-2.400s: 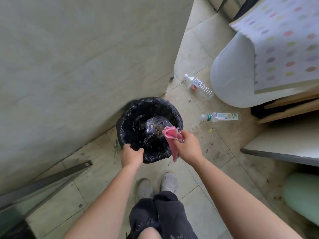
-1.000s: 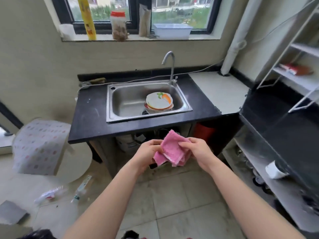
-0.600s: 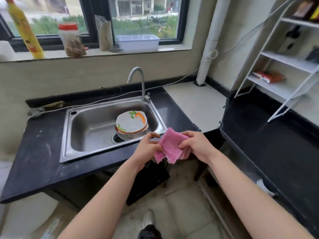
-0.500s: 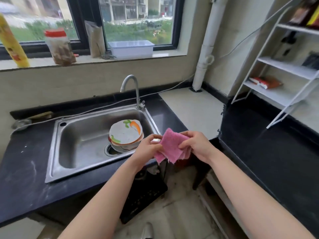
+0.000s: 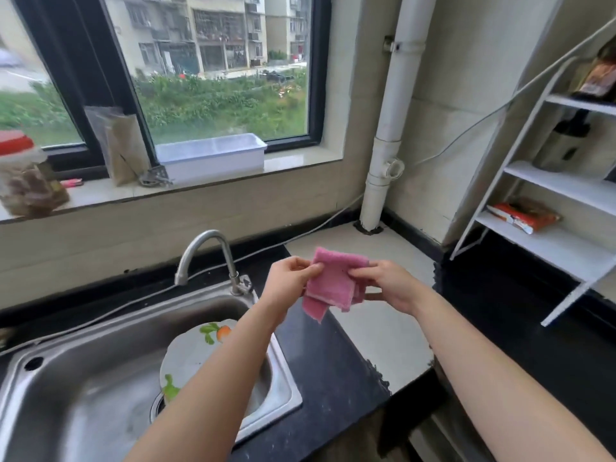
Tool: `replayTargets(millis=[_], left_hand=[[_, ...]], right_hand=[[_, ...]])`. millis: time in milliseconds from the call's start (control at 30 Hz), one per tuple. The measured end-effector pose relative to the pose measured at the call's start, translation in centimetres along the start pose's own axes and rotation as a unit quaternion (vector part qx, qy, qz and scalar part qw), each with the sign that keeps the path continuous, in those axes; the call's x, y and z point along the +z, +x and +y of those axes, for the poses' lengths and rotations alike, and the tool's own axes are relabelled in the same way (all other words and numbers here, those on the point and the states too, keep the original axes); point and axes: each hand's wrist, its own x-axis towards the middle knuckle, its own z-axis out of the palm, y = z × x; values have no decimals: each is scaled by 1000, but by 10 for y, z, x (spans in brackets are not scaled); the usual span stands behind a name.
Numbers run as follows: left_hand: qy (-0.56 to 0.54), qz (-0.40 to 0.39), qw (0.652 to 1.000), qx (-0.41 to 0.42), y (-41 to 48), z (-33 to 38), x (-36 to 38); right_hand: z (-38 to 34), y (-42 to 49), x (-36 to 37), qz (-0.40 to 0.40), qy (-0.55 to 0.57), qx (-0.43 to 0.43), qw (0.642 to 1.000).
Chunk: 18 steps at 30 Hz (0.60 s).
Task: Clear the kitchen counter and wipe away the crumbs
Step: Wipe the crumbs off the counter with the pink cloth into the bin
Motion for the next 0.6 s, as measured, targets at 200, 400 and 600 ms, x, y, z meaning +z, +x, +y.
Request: replayTargets(millis=[200,400,600], left_hand=[[20,76,997,10,111,13,29],[8,131,991,-40,224,43,47],[93,220,971,22,314,82,37]], right_hand=[[-27,111,-49,22,30,-45,998],[-71,230,-103,-29,39,-23,999],[-122,338,-113,15,3,-71,997]])
